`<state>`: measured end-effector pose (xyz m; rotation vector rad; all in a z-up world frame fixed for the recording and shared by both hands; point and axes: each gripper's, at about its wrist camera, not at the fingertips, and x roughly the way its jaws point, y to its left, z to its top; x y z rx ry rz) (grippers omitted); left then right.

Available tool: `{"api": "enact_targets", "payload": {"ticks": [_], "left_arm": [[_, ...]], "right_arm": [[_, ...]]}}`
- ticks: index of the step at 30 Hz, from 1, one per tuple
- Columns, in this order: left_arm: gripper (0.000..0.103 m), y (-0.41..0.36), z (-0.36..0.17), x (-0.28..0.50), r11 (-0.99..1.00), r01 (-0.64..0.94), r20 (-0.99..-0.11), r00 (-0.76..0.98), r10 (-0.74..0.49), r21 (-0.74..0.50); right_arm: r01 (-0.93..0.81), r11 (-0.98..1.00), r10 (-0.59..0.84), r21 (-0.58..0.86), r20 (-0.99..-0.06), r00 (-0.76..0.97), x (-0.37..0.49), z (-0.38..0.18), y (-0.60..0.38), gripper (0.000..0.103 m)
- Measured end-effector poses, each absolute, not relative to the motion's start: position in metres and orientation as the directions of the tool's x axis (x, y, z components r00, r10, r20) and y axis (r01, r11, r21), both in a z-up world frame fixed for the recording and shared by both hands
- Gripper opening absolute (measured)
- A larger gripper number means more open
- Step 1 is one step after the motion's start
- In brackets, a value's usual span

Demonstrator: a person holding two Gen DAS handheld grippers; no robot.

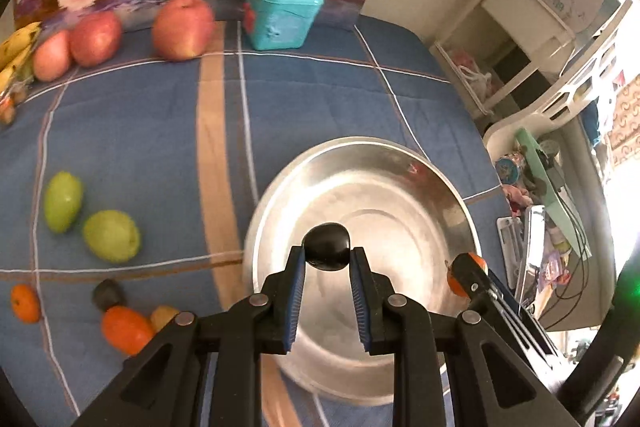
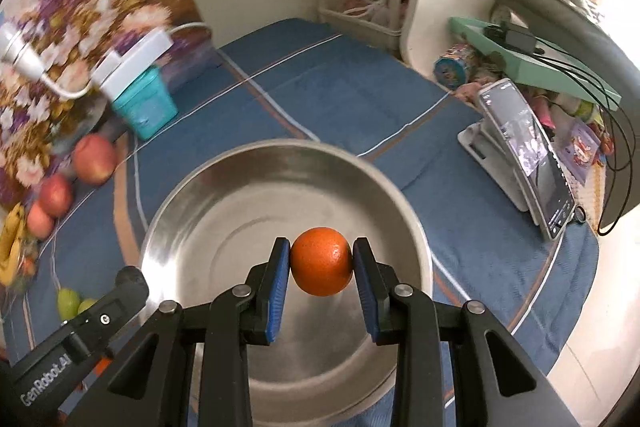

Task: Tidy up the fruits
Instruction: 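Carry the plum and tangerine over the steel plate and open both tools, then withdraw both open tools from the plate back toward the fruit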

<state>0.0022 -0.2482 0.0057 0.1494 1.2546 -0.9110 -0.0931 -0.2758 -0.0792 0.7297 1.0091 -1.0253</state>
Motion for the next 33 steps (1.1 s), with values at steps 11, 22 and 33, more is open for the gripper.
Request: {"api": "enact_targets", "payload": {"ticks": [11,22,33], "left_arm": [[0.059,-0.257,-0.001,-0.003,0.661,0.647,-0.867,0.0,-0.499,-0.38],[0.097,-0.182,0.011,0.037,0.814,0.508,-0.901,0.148,-0.407,-0.283],[0.103,-0.074,0.013,0.083,0.941,0.334,-0.915,0.393,-0.088,0.053]], "right_arm": [[0.931,0.365,-0.354,0.013,-0.923,0.151,-0.1,-0.075,-0.284,0.035],[0.879,0.477,-0.332,0.009,-0.924,0.19,-0.077,-0.069,-0.256,0.063],[0.725,0.686,-0.231,0.065,-0.925,0.301,-0.023,-0.067,-0.183,0.085]]}}
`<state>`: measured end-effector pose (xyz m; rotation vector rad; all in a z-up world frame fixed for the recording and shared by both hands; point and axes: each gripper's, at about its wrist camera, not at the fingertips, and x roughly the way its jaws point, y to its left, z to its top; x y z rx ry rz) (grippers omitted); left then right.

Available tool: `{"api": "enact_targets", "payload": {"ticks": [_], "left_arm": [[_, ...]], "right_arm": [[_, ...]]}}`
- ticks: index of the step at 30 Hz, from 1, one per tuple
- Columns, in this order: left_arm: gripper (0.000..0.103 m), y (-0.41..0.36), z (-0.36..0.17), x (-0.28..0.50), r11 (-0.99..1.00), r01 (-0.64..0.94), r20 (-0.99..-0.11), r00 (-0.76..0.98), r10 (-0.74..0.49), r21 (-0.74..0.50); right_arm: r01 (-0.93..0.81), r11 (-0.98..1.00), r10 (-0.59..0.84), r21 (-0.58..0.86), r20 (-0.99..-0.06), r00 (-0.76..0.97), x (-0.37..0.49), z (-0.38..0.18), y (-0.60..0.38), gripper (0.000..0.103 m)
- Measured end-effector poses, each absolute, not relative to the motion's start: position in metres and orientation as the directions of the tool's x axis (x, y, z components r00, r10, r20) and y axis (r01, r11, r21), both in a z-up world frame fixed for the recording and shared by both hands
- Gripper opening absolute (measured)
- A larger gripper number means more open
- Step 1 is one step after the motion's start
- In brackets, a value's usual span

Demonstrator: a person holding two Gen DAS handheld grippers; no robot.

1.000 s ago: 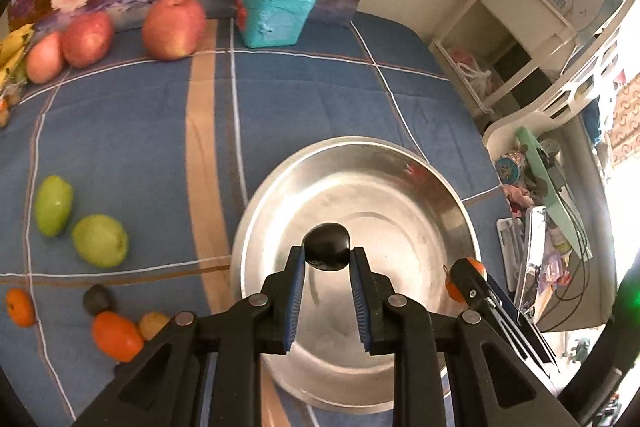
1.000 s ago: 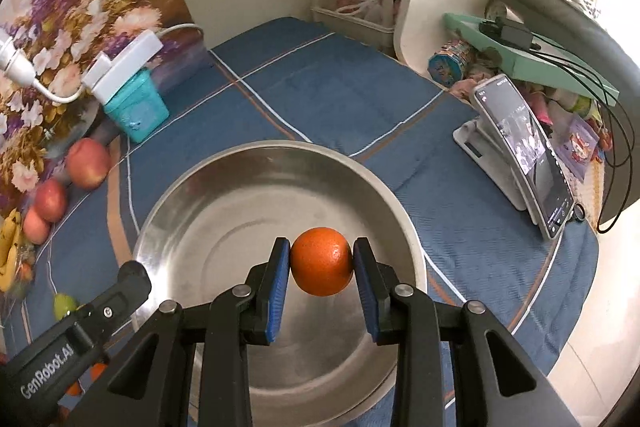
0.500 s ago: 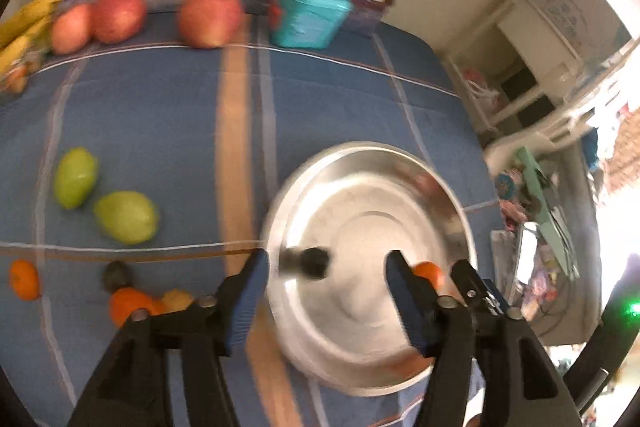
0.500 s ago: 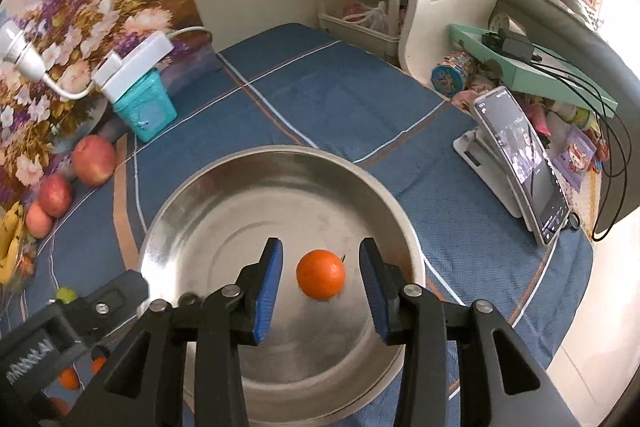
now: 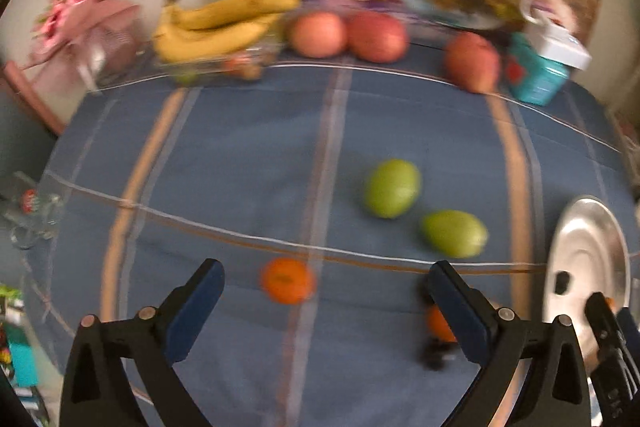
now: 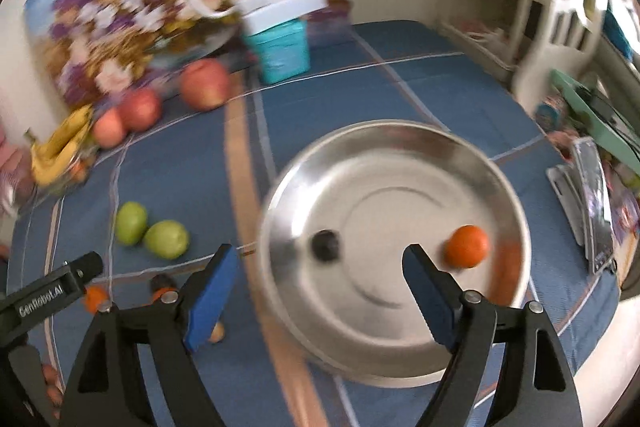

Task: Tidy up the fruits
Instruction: 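Withdraw both open tools from the plate back toward the fruit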

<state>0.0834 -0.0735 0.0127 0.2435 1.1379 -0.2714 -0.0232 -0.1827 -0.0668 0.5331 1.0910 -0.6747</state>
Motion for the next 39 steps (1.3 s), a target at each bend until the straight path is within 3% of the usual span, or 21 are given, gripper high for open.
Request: {"api": "enact_targets", "payload": {"ticks": [2,3,5,15,35,39], "left_arm": [[0.103,-0.056,0.015,0.09,0.95,0.305,-0.911,0.408,-0.068,0.066],[0.103,-0.05,0.015,0.093,0.956,0.287,-0.913,0.402,-0.064,0.059],[0.103,-0.04,0.019,0.099,0.959,0.279,-0.907,0.416,-0.072,0.052],[0.103,-0.001,0.02,0.116,0.97,0.243,-0.864,0.489,-0.12,0.002],[0.103,-0.03,-0.073,0.121,0.955,0.274,-0.967,0.19,-0.17,-0.115],[0.098,-0.034,-0.076,0.121,0.956,0.268,-0.969,0.178,-0.17,-0.118]], "right_arm": [[0.692,0.719,-0.221,0.06,-0.925,0.31,-0.015,-0.067,-0.169,0.088],[0.677,0.733,-0.216,0.058,-0.925,0.313,-0.011,-0.067,-0.163,0.096],[0.648,0.758,-0.202,0.068,-0.922,0.332,-0.003,-0.065,-0.151,0.1],[0.597,0.797,-0.187,0.094,-0.901,0.392,0.034,-0.055,-0.127,0.101],[0.603,0.773,-0.004,0.197,-0.949,0.315,0.094,-0.119,-0.133,0.101],[0.595,0.781,0.004,0.19,-0.954,0.299,0.103,-0.13,-0.132,0.1]]}}
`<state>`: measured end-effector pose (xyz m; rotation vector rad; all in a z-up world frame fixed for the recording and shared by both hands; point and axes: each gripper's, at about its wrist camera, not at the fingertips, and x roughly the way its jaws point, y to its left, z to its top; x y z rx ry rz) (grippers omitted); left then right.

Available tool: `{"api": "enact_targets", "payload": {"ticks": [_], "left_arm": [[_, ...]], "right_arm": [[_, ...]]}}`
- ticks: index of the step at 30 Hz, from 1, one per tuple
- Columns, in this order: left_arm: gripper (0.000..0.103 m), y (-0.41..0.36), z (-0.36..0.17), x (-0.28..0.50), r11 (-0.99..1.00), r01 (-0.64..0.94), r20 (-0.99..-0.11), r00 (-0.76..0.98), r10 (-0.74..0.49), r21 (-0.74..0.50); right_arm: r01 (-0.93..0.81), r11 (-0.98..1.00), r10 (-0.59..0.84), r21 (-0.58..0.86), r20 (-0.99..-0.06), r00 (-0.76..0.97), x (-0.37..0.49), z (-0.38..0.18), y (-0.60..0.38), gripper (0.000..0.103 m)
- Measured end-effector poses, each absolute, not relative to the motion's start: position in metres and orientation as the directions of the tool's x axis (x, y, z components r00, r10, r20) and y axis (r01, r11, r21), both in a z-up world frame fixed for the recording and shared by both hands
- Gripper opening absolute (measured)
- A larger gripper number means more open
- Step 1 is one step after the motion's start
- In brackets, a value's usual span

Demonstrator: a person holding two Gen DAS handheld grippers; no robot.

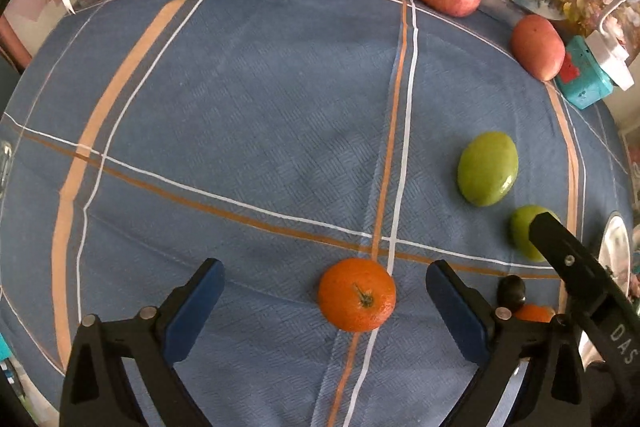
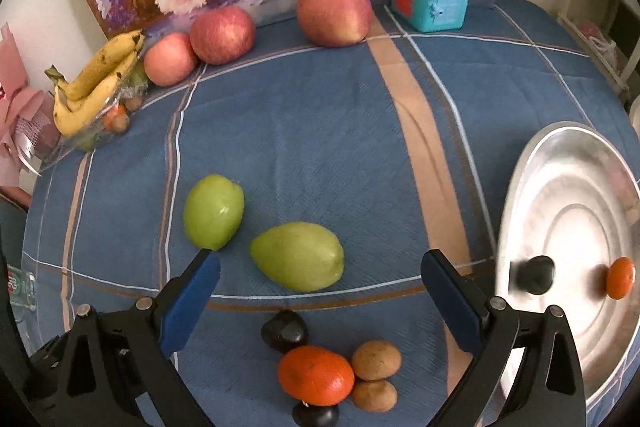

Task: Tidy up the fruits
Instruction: 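Withdraw both open tools from the plate back toward the fruit, then grasp an orange with the left tool while the right tool grasps a green pear, then carry the orange and pear over the steel plate and open both tools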

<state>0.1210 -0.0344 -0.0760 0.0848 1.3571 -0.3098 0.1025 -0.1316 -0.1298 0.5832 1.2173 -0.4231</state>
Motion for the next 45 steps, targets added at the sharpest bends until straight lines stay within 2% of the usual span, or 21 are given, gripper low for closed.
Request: {"api": "enact_targets", "payload": {"ticks": [2,4,6,8,10,11,16,30,45], "left_arm": [[0.083,-0.036,-0.077,0.121,0.956,0.267,-0.969,0.173,-0.174,-0.124],[0.078,-0.04,-0.078,0.12,0.955,0.273,-0.971,0.168,-0.17,-0.119],[0.068,-0.042,-0.077,0.12,0.953,0.279,-0.971,0.171,-0.169,-0.117],[0.051,-0.044,-0.074,0.121,0.951,0.276,-0.968,0.166,-0.189,-0.138],[0.041,-0.046,-0.071,0.119,0.946,0.273,-0.963,0.153,-0.22,-0.173],[0.038,-0.048,-0.071,0.118,0.944,0.274,-0.962,0.149,-0.229,-0.182],[0.037,-0.05,-0.067,0.118,0.942,0.252,-0.955,0.14,-0.263,-0.223],[0.037,-0.034,-0.036,0.125,0.939,0.215,-0.922,0.224,-0.315,-0.268],[0.037,-0.075,-0.002,0.097,0.913,0.323,-0.893,0.288,-0.346,-0.249]], "right_arm": [[0.589,0.784,0.013,0.197,-0.953,0.301,0.105,-0.133,-0.129,0.1],[0.59,0.783,0.012,0.197,-0.953,0.303,0.107,-0.135,-0.128,0.098],[0.585,0.786,0.014,0.199,-0.952,0.305,0.109,-0.135,-0.126,0.087],[0.579,0.791,0.016,0.197,-0.953,0.303,0.111,-0.137,-0.124,0.084],[0.577,0.793,0.016,0.196,-0.953,0.302,0.112,-0.138,-0.123,0.08],[0.574,0.795,0.019,0.197,-0.953,0.301,0.112,-0.139,-0.122,0.074],[0.57,0.795,0.031,0.206,-0.953,0.301,0.111,-0.143,-0.12,0.056],[0.577,0.774,0.058,0.26,-0.937,0.343,0.088,-0.119,-0.113,0.055],[0.658,0.7,-0.013,0.276,-0.917,0.398,0.041,-0.073,-0.16,0.055]]}}
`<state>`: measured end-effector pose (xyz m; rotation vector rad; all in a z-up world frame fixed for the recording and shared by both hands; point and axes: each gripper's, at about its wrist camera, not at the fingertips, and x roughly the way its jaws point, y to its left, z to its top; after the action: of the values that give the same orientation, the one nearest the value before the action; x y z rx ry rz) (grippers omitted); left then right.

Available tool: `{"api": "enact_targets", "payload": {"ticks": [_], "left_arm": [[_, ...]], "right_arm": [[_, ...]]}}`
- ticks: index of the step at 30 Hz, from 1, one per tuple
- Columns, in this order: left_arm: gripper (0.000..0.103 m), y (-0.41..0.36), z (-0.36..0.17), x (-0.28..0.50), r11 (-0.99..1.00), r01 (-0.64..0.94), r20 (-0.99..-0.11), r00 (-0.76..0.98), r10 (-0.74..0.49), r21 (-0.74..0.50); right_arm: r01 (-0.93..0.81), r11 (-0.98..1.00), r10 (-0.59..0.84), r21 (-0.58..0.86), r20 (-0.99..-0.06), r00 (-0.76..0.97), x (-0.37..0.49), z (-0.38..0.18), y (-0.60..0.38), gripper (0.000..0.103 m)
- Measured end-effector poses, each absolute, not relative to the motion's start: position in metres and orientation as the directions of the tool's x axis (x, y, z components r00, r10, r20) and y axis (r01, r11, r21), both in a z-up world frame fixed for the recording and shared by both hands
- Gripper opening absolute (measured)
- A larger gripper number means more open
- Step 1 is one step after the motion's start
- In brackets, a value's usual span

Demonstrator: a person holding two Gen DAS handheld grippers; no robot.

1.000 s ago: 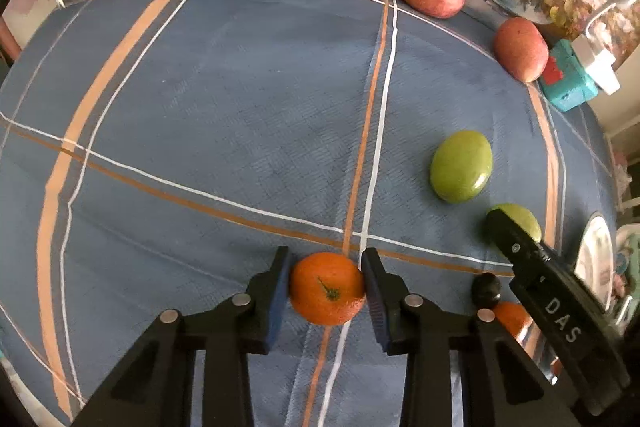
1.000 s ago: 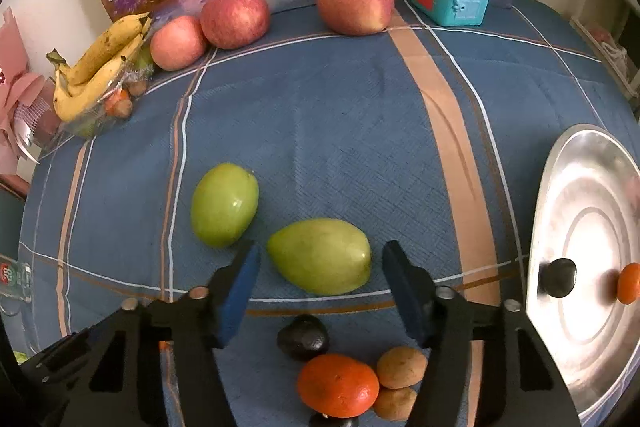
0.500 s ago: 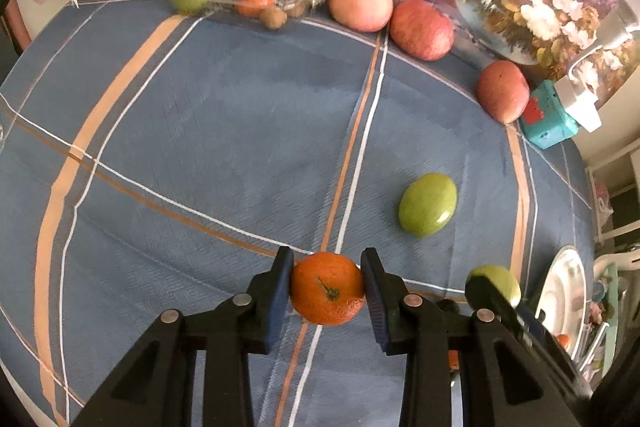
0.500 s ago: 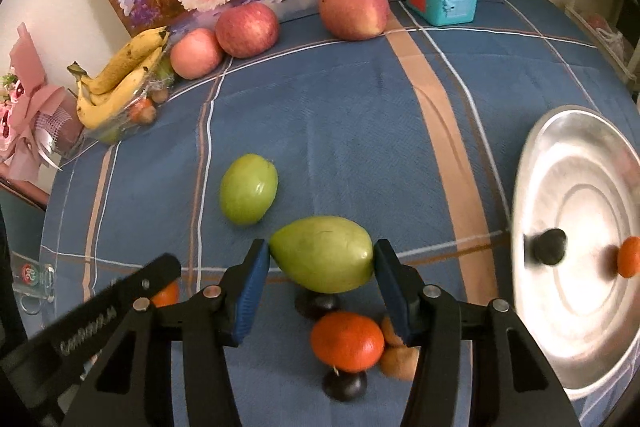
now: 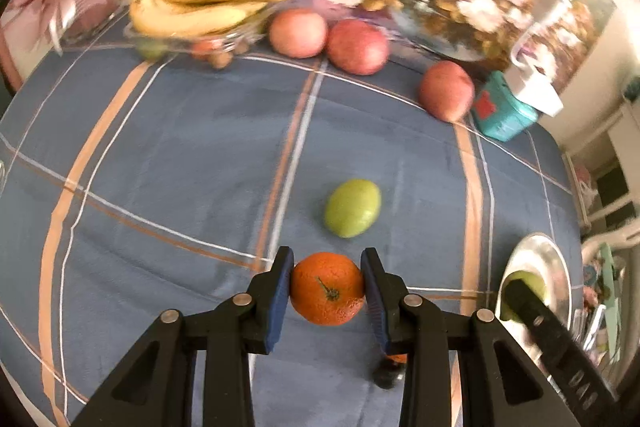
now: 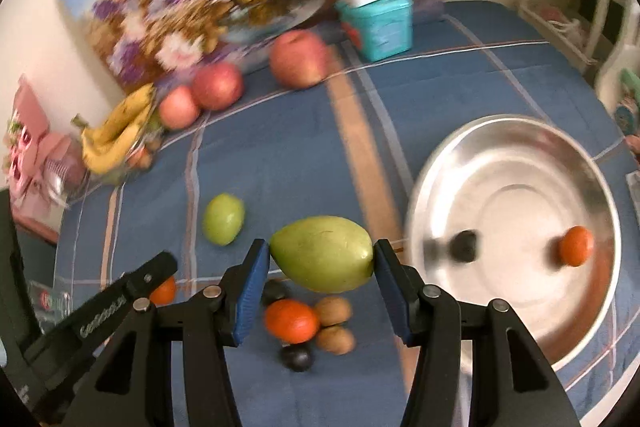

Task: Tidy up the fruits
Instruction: 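Carry the orange and pear over the steel plate and open both tools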

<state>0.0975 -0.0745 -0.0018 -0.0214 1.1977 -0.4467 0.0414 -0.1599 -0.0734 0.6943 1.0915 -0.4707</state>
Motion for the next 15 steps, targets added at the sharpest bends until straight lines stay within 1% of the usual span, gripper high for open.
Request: {"api": "enact_targets", "payload": {"ticks": [3,9,15], "left_arm": [[0.037,-0.093,0.003,0.085,0.9,0.372,-0.892,0.291,-0.346,-0.228],[0.037,-0.137,0.009,0.051,0.84,0.495,-0.887,0.255,-0.385,-0.222],[0.037,-0.189,0.011,0.008,0.743,0.636,-0.879,0.211,-0.428,-0.209]], "right_arm": [[0.697,0.669,-0.046,0.258,-0.922,0.385,0.027,-0.072,-0.182,0.055],[0.794,0.559,-0.107,0.239,-0.929,0.355,-0.015,-0.075,-0.234,0.055],[0.859,0.457,-0.155,0.232,-0.93,0.334,-0.054,-0.077,-0.272,0.055]]}}
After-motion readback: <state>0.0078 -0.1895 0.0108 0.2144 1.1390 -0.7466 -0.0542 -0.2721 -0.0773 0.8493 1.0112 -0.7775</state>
